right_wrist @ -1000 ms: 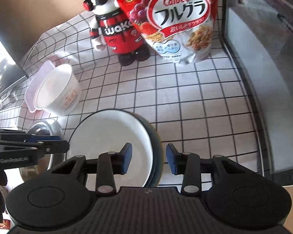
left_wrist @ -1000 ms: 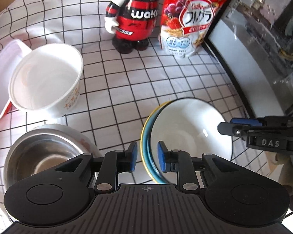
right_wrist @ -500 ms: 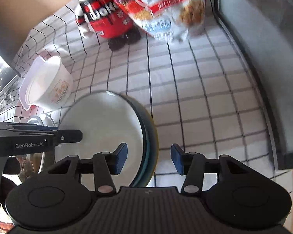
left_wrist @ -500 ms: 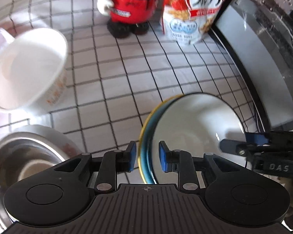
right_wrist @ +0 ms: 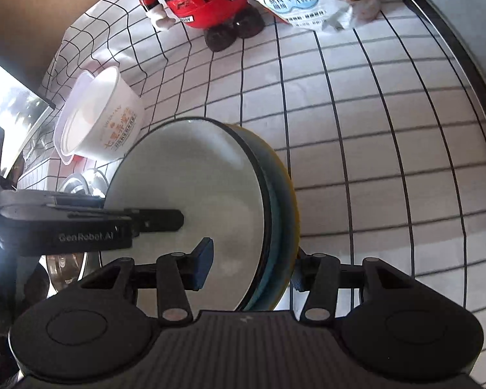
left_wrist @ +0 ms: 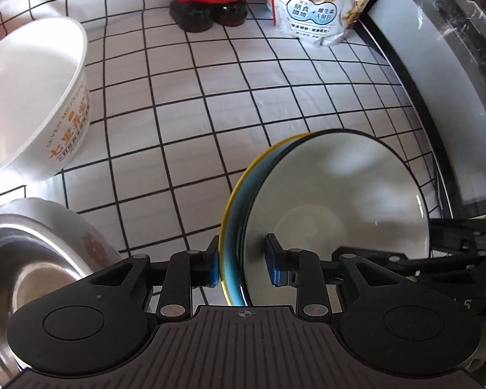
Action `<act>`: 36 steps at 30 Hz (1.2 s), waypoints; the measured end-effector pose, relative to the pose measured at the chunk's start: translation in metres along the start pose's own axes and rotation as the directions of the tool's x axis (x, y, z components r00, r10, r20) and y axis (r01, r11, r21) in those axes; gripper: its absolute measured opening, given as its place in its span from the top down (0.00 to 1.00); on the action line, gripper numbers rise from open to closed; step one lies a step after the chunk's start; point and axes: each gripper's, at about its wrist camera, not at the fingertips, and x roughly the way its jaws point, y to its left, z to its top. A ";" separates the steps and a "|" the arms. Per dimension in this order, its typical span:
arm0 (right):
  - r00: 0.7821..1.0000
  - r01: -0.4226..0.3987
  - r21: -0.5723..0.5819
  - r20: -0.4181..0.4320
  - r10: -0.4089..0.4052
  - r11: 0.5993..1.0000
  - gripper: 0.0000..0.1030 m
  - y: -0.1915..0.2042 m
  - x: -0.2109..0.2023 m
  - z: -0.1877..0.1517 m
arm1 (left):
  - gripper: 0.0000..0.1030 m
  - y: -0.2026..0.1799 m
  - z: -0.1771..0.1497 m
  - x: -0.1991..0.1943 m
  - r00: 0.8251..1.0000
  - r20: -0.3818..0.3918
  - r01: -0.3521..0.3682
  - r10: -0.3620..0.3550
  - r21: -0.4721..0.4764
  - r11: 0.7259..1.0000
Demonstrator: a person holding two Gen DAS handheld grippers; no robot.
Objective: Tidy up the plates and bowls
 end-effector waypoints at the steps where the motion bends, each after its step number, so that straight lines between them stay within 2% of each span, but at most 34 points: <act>1: 1.000 0.000 -0.006 0.002 0.000 1.000 0.52 0.001 0.001 0.004 | 0.71 0.001 0.001 0.000 1.000 0.003 -0.002 0.002 -0.004 1.000; 5: 1.000 -0.011 -0.011 0.001 0.011 1.000 0.52 -0.001 0.010 0.020 | 0.71 0.012 0.010 -0.002 1.000 0.029 0.009 -0.007 -0.055 0.998; 10: 0.999 -0.017 -0.049 0.030 0.018 0.999 0.53 0.006 0.019 0.045 | 0.69 0.024 0.026 0.000 0.998 0.061 -0.018 0.026 -0.116 0.993; 15: 0.997 0.026 -0.095 0.068 -0.020 0.995 0.52 0.011 0.025 0.059 | 0.71 0.026 0.028 -0.003 0.996 0.086 -0.008 0.018 -0.114 0.993; 21: 0.998 0.038 -0.089 0.054 -0.033 0.995 0.53 0.004 0.030 0.056 | 0.75 0.028 0.026 -0.002 0.995 0.094 0.032 -0.019 -0.135 0.990; 28: 0.998 0.033 -0.088 0.057 -0.028 0.996 0.53 0.005 0.021 0.051 | 0.79 0.030 0.022 -0.016 0.991 0.133 0.024 -0.004 -0.149 0.989; 34: 0.990 0.084 -0.115 0.120 -0.070 0.990 0.52 0.011 -0.002 0.050 | 0.78 0.034 0.014 -0.037 0.985 0.172 0.032 -0.003 -0.166 0.986; 36: 0.982 0.123 -0.148 0.163 -0.098 0.981 0.52 0.017 -0.012 0.051 | 0.78 0.037 0.008 -0.051 0.979 0.204 0.047 -0.010 -0.179 0.983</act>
